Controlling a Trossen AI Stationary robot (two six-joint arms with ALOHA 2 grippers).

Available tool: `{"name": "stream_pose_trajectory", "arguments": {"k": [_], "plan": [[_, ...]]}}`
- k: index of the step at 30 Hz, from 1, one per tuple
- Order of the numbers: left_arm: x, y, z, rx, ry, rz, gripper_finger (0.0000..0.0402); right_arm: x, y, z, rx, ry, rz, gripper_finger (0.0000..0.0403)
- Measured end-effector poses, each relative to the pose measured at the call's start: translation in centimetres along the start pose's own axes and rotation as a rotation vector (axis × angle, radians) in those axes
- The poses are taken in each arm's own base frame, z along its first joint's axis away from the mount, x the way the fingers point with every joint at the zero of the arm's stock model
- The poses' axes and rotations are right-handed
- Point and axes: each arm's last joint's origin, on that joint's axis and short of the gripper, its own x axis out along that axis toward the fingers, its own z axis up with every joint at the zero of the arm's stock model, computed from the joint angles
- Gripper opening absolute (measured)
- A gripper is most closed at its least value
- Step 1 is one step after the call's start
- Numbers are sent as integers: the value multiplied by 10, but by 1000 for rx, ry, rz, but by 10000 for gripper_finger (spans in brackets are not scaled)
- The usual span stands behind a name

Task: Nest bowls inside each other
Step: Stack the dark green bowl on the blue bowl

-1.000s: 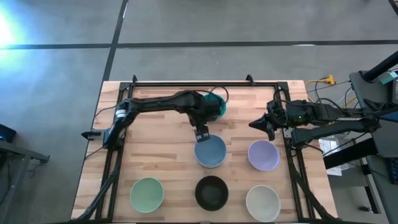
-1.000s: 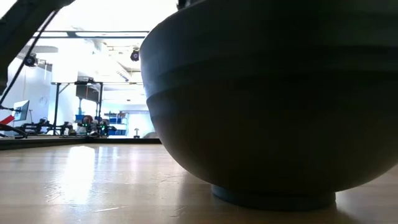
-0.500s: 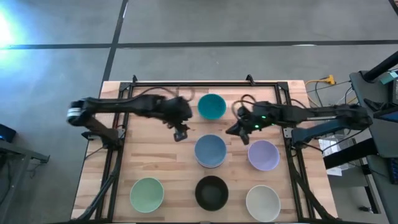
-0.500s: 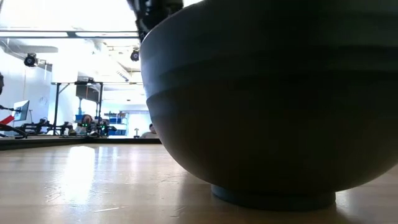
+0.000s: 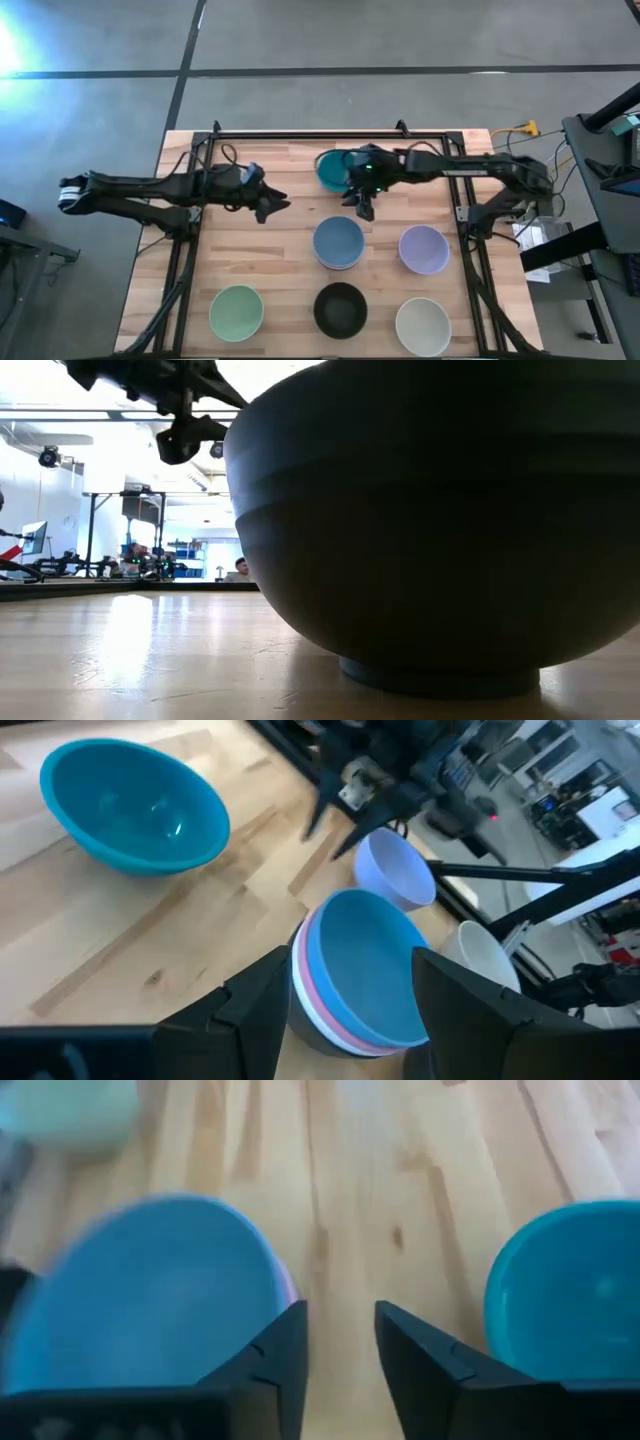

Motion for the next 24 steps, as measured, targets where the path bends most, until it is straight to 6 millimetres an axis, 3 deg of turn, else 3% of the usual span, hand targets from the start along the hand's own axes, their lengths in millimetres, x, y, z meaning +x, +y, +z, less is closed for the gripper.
{"name": "stream_pose_trajectory", "arguments": {"k": [7,13,24], "plan": [[-5,-1,1,4,-18,-14,191,39,-23,16,-177,267,-199,137],[-5,0,1,9,-20,-10,191,65,-45,14,-117,359,-226,127],[-3,10,-12,2,15,18,191,97,-65,-4,32,456,-265,101]]}}
